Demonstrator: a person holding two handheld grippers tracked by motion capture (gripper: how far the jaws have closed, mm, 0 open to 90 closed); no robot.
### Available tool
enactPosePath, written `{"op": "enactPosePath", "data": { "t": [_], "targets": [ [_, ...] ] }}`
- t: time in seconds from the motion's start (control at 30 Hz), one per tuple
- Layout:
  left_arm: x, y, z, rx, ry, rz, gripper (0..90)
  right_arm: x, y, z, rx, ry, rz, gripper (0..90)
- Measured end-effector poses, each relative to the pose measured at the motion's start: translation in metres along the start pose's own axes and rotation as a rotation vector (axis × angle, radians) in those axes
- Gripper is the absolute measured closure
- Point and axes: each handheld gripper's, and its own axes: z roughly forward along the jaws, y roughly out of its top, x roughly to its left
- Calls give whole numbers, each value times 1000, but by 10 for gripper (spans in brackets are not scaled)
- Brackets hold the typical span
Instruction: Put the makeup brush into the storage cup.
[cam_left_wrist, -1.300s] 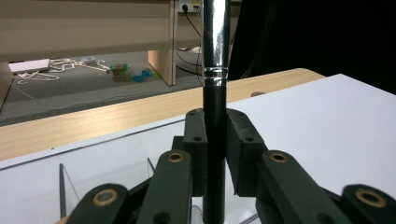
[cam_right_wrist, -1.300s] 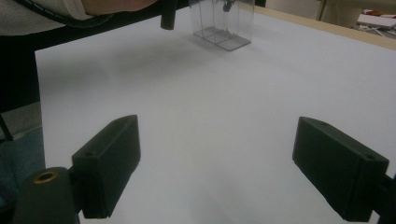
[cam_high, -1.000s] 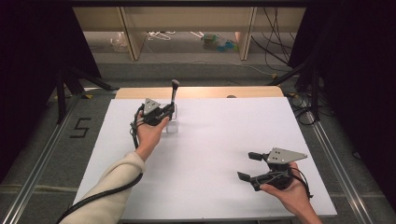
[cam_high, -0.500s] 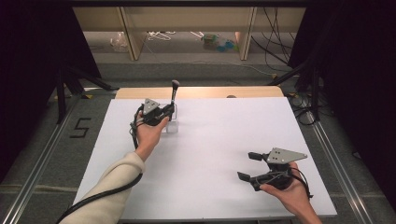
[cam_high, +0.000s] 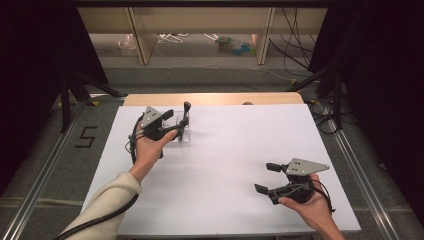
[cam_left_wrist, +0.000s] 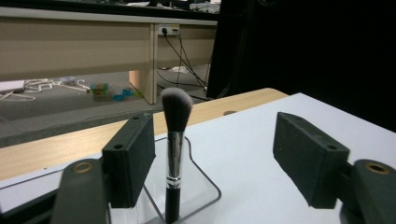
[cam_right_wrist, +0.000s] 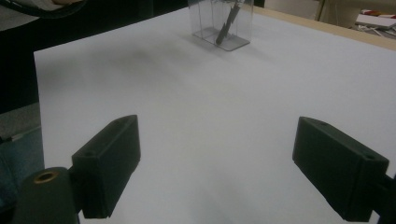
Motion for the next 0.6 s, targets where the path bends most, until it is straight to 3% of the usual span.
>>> {"op": "enactPosePath", "data": {
  "t": [0.13,0.6],
  "targets": [
    [-2,1,-10,9,-15,33,245,0,0,0,1,-1,1,160],
    [-8,0,-34,6,-45,51,228,0,0,-1,2,0,3,160]
  ]
}}
